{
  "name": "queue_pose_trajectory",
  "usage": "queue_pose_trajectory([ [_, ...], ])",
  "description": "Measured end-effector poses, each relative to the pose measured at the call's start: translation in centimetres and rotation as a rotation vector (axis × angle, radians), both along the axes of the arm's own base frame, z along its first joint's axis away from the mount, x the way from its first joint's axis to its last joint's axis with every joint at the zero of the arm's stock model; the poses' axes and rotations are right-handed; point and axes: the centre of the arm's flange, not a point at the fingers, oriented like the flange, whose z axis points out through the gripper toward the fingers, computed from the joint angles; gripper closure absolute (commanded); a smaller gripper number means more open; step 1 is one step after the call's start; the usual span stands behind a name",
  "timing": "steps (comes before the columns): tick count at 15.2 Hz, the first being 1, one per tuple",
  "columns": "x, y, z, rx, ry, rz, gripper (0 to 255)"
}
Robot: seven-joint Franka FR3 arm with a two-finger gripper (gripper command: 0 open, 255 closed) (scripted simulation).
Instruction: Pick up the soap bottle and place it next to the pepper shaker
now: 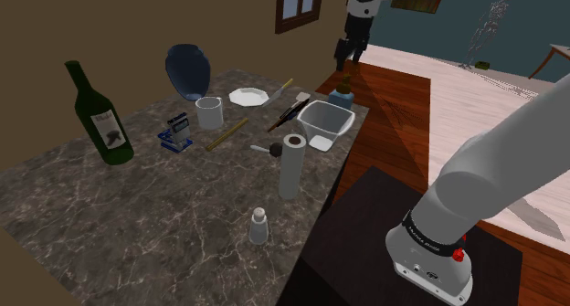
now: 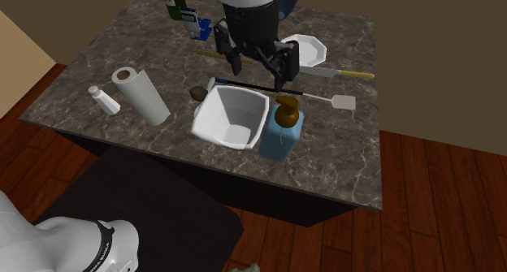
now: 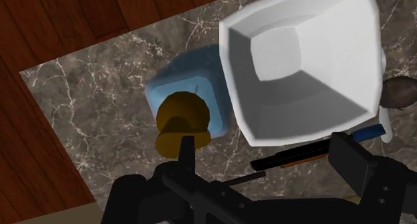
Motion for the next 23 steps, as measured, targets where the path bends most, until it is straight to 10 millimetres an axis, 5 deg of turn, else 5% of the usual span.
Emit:
queue_pose_trajectory([
  [5,2.8,-4.9,-3.3,-0.010,0.033,-0.026,0],
  [13,3.1,-6.0,-7.3,-0.012,0.038,-0.029,0],
  [19,3.0,-6.0,-7.6,-0.012,0.038,-0.029,0],
  [20,3.0,-6.0,-7.6,-0.012,0.038,-0.029,255],
  [23,3.0,-6.0,-7.6,-0.012,0.037,-0.029,255],
])
